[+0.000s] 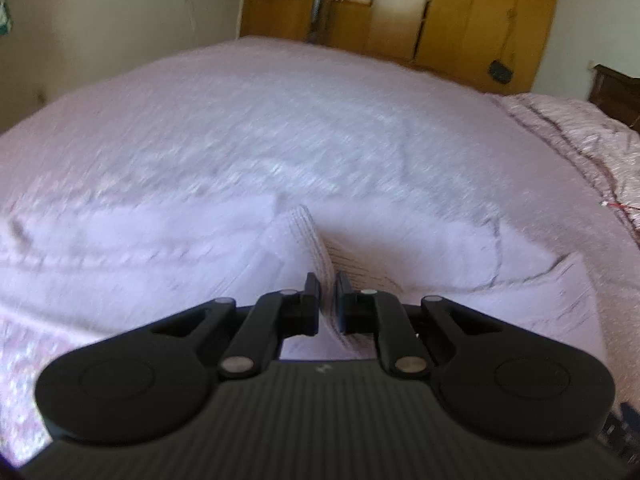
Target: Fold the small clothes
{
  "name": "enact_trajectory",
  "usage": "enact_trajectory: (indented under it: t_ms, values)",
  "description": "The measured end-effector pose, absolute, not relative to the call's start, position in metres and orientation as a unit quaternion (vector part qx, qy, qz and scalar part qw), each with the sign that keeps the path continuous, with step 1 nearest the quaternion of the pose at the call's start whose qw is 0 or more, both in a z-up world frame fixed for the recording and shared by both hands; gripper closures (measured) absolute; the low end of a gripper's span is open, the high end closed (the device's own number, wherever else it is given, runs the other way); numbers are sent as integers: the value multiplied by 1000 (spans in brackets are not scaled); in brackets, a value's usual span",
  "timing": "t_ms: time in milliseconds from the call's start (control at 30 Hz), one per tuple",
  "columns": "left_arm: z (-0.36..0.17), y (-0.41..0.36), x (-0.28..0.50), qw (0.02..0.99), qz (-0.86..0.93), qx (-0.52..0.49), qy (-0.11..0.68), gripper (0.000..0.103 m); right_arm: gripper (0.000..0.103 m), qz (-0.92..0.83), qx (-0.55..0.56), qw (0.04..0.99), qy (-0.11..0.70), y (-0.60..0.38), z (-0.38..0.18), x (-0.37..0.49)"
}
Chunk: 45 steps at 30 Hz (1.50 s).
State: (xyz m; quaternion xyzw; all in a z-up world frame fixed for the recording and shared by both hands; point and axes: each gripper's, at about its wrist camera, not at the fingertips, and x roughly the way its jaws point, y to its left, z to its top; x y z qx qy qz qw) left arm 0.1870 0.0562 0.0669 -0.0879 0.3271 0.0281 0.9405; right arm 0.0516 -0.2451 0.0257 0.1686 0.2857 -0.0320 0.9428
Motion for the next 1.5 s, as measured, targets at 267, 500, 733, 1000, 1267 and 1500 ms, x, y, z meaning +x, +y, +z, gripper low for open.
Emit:
enact_trajectory:
  t_ms: [267,500,733,1000,1267,1500]
  values:
    - [45,82,173,928,86,-55,359,81,8,-36,154,944,291,-242,26,53]
    - [56,99,160,929,84,-87,350,74,8,-40,136,943,300,-238,27,57]
    - [70,96,177,933,61,-35,353,51,8,-22,141,945,293,-245,50,70]
    - [38,85,208,922,40,11,385,51,23,9,85,946,313,-240,63,129]
    - [34,82,201,930,4,30,366,53,65,12,47,937,345,-226,44,163]
    - [37,71,195,932,-33,22,361,89,96,6,36,947,320,-234,54,157]
